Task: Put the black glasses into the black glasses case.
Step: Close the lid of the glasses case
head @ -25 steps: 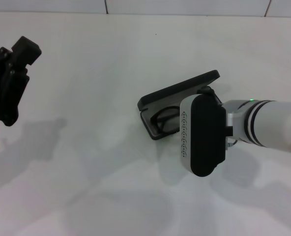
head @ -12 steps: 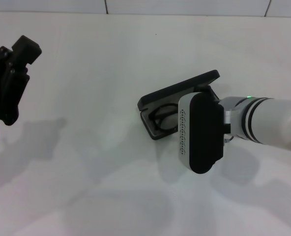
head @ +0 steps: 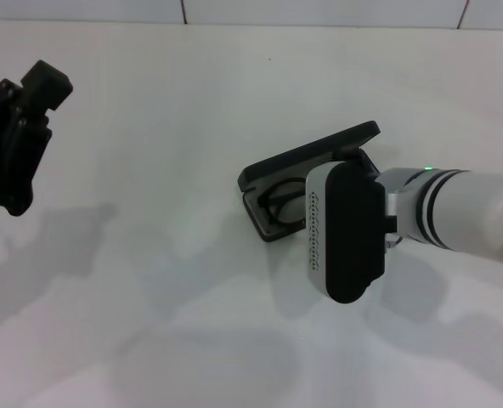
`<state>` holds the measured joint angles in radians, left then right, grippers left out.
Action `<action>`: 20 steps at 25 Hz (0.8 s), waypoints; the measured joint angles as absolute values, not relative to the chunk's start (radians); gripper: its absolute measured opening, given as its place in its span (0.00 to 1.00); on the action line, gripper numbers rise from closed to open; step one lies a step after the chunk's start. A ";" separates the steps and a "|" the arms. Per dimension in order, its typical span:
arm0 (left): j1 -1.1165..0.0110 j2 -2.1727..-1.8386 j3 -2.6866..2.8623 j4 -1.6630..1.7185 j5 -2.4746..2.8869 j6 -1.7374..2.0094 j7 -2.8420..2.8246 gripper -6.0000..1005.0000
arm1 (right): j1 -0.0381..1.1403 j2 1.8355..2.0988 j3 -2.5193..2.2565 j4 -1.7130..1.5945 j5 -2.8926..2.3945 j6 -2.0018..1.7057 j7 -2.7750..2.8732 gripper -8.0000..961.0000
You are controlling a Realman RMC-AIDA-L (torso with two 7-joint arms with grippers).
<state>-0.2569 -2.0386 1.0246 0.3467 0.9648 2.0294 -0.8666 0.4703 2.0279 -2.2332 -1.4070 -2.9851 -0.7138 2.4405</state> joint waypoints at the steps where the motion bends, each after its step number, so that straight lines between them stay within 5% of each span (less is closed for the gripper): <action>1: -0.258 -2.039 1.025 0.347 0.965 2.029 -0.867 0.04 | 0.463 2.028 -2.234 -1.419 -2.985 -0.717 2.440 0.04; 20: -0.286 -2.027 1.029 0.353 0.992 2.029 -0.877 0.04 | 0.281 2.026 -2.154 -1.765 -2.979 -1.005 2.540 0.05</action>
